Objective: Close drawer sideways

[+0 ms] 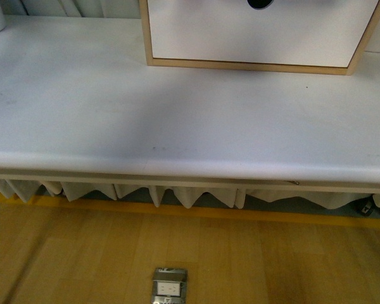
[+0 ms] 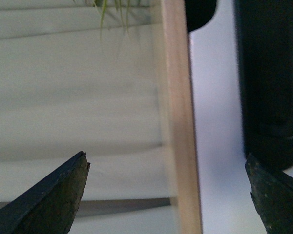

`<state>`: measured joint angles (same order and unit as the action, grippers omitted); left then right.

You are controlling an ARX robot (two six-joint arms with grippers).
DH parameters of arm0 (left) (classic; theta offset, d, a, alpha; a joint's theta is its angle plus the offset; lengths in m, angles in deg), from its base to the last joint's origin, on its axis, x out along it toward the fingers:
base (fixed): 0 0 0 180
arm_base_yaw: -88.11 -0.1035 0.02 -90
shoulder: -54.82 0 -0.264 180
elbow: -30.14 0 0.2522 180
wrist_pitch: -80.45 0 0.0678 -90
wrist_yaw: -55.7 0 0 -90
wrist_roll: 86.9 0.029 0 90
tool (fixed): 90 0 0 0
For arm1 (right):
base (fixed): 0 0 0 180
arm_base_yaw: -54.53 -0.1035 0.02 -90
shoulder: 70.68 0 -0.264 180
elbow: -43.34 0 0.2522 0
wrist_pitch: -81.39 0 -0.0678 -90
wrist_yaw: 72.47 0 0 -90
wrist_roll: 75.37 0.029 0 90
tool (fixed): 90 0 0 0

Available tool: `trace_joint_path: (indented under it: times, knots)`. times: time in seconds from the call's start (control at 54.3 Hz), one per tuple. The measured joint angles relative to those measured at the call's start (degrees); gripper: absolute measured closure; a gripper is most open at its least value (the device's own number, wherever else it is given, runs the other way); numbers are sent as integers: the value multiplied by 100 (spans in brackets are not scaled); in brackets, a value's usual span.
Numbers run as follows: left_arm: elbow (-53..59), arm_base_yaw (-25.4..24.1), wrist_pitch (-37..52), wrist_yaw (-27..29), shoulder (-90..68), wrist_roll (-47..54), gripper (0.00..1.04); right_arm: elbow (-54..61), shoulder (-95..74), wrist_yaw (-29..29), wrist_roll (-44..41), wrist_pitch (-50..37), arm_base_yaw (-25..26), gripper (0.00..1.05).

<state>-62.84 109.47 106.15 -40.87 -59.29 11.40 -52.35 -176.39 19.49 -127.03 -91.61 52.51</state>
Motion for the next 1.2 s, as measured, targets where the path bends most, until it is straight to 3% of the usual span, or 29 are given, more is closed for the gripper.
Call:
trace_joint_path:
  times: [0.294, 0.755, 0.994, 1.196]
  knots:
    - [81, 17, 223, 39, 0, -138, 6, 177, 94, 55, 103, -153, -17, 9]
    - [1947, 28, 868, 238, 1429, -761, 6, 1735, 1805, 208, 597, -584, 203, 9]
    - [3823, -420, 1342, 1172, 3128, -2404, 6, 3491, 3823, 225, 1443, -623, 459, 9]
    - [5228, -839, 975, 1786, 4725, -3716, 6, 4719, 5593, 162, 2131, -219, 601, 9]
